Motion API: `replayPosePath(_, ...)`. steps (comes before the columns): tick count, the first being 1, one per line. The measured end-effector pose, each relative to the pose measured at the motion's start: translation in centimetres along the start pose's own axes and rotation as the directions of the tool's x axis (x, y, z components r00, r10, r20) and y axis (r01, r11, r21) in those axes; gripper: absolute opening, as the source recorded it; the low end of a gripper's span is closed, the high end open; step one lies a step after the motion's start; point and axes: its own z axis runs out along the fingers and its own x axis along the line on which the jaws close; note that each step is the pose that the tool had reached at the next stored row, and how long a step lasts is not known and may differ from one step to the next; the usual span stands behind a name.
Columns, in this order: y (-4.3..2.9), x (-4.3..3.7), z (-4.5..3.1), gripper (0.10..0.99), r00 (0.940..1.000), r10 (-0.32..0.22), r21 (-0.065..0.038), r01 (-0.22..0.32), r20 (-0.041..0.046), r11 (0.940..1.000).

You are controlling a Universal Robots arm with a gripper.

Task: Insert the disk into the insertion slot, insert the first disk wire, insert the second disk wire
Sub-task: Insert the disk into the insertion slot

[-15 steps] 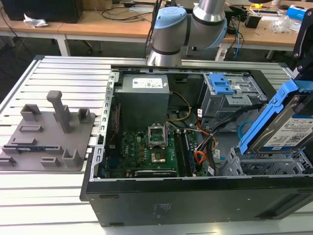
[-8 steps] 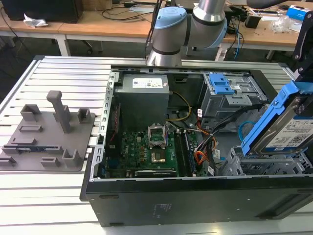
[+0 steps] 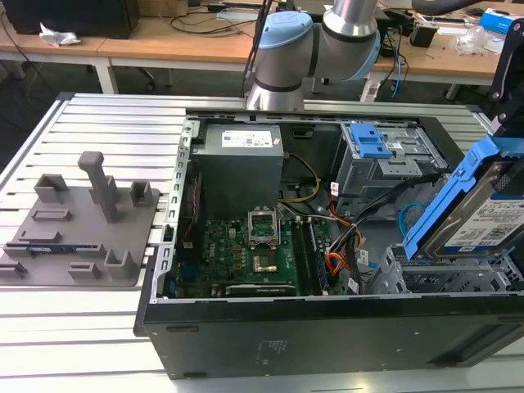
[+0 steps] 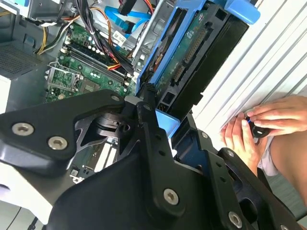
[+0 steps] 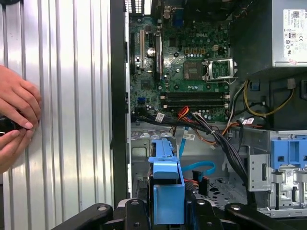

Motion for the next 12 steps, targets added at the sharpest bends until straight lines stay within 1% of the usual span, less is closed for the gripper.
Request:
replayPosePath(2,0.0,-0.59,0.11,0.365,1.0,0.0,0.0,0.0,-0.0004,1.0)
replayPosePath(5,-0.18,-0.97,0.23,0.365,1.0,0.0,0.0,0.0,-0.0012,1.0)
replayPosePath(12,-0.22,-1.0,0.67,0.365,1.0,0.0,0.0,0.0,-0.0016,1.0)
